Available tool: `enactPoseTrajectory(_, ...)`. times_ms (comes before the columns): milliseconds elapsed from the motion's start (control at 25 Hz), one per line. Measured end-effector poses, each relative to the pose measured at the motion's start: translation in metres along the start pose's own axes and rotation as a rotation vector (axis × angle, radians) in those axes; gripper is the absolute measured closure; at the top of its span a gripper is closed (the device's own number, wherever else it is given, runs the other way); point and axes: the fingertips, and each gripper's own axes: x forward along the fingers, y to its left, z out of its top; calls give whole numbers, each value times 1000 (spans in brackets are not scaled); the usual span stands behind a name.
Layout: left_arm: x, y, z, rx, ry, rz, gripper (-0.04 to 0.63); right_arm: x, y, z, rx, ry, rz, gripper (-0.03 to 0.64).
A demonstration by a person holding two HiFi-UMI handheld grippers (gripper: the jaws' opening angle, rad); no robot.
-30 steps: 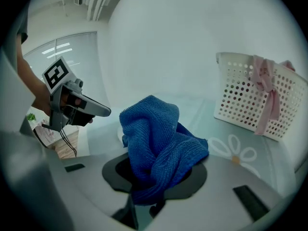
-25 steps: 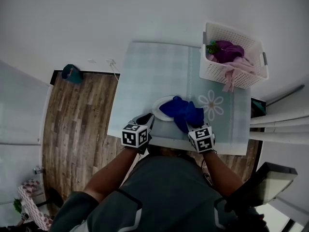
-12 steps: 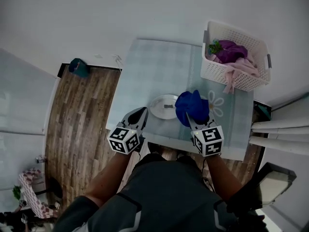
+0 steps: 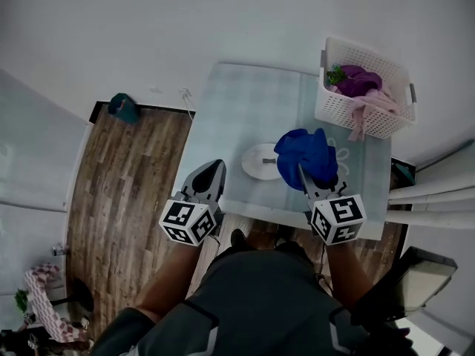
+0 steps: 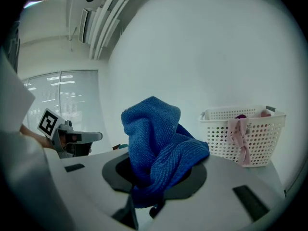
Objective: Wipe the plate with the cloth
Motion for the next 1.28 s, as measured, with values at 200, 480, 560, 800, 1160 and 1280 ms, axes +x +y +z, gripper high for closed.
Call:
enactPoseTrajectory(200,-25,7,11,50,5,-54,586,-17,23,4,-6,-9,-89,499)
enactPoseTrajectory(480,-43,17,16,51,-23,-137,586,-31,60,11,0,-30,-157,499)
enactPoseTrajectory(560,-47,16,19,53,-29,-140,586,-32,67,15,-10,-38,-154,500)
enactPoseTrajectory(800,-59,9,30,44,-56,-116,586,-38,74,25,-44,-48,-135,500)
enactPoseTrajectory(1160,-58,-9,41,47,-77,-109,586,-47,64,34,-32,-74,-124,500)
enactPoseTrajectory(1280,-58,-15,44,65,-84,-104,586,-49,62,35,-52,-77,-114,500)
